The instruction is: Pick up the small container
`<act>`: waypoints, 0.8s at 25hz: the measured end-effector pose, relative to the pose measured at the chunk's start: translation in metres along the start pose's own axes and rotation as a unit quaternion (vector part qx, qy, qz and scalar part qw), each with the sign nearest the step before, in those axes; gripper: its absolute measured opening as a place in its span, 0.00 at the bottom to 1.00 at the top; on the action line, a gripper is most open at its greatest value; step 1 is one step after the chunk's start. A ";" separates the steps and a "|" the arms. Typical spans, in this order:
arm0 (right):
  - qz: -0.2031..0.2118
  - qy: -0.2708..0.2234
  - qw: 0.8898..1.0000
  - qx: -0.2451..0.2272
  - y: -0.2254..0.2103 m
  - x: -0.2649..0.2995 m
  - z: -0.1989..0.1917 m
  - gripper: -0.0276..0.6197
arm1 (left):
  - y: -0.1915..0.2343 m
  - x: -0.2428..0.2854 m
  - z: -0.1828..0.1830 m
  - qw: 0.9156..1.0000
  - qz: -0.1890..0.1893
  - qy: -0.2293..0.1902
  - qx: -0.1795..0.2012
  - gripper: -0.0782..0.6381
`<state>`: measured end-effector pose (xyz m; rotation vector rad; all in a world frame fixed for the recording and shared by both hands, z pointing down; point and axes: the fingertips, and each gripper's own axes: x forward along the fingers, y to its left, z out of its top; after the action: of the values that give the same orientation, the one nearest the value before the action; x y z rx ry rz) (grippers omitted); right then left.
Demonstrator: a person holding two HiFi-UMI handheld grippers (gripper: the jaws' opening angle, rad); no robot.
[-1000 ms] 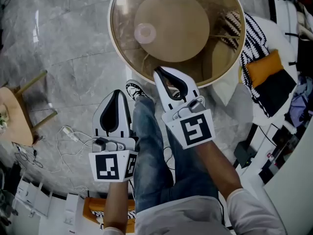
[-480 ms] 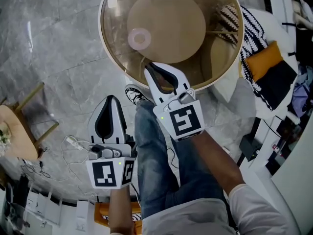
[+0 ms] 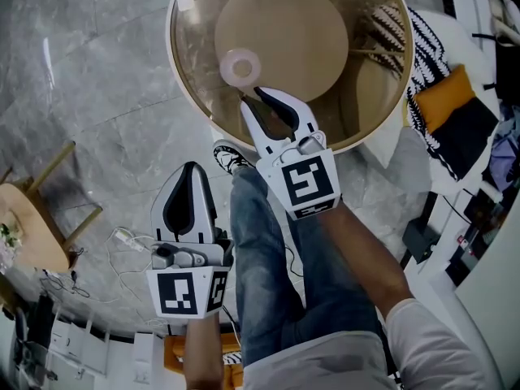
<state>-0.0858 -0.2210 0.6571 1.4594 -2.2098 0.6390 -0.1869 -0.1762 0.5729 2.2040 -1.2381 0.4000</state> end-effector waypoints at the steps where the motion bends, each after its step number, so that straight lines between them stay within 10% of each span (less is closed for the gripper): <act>1: -0.003 0.001 1.000 0.001 -0.001 0.003 -0.001 0.20 | 0.001 0.001 0.001 1.000 -0.001 -0.001 0.000 0.13; 20: -0.020 0.003 1.000 -0.017 -0.017 0.047 -0.006 0.34 | 0.013 0.012 -0.001 1.000 0.004 0.002 -0.013 0.13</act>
<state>-0.0866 -0.2576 0.6910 1.4787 -2.1706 0.5885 -0.1921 -0.1886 0.5845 2.1746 -1.2434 0.3897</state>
